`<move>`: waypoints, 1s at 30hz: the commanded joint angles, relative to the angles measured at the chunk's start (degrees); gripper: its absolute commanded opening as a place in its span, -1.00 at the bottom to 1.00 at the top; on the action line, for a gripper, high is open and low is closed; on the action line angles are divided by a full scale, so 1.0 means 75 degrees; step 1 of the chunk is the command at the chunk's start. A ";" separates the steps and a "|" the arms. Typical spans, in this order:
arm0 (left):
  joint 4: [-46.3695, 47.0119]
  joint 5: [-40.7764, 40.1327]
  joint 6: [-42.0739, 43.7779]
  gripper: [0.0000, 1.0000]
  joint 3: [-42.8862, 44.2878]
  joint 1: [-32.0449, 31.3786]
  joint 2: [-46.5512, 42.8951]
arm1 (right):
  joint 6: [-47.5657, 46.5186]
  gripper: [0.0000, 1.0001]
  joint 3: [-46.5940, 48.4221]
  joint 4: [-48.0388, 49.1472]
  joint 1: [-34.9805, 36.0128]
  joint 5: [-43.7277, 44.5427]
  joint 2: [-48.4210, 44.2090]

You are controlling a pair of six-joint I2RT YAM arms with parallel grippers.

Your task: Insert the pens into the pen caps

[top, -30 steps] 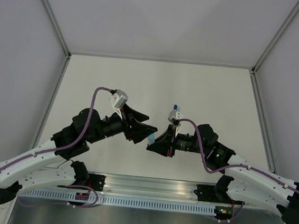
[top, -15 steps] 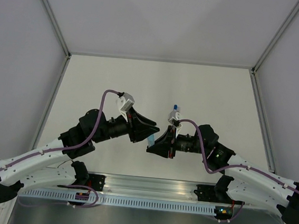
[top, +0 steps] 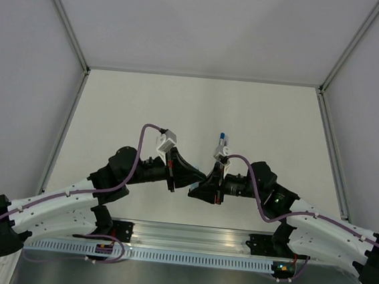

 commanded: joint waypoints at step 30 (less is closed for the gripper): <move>-0.2960 -0.1245 0.0927 0.54 0.2409 -0.0069 -0.0848 | -0.0159 -1.00 0.0611 0.0551 -0.0048 -0.0506 -0.0062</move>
